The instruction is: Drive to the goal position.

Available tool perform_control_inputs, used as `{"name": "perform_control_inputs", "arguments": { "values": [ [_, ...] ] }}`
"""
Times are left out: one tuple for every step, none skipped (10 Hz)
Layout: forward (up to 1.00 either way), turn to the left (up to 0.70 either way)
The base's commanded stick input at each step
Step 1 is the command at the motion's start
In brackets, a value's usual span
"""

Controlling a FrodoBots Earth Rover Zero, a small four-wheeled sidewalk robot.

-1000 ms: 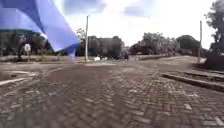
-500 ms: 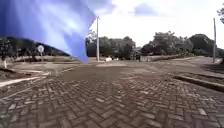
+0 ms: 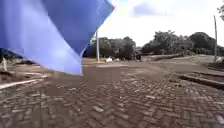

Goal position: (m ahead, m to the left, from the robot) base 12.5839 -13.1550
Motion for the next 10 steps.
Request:
{"name": "perform_control_inputs", "arguments": {
  "values": [
    [0.7, 0.0],
    [0.7, 0.0],
    [0.7, 0.0],
    [0.7, 0.0],
    [0.7, 0.0],
    [0.7, 0.0],
    [0.7, 0.0],
    [0.7, 0.0],
    [0.7, 0.0],
    [0.7, 0.0]
  ]
}}
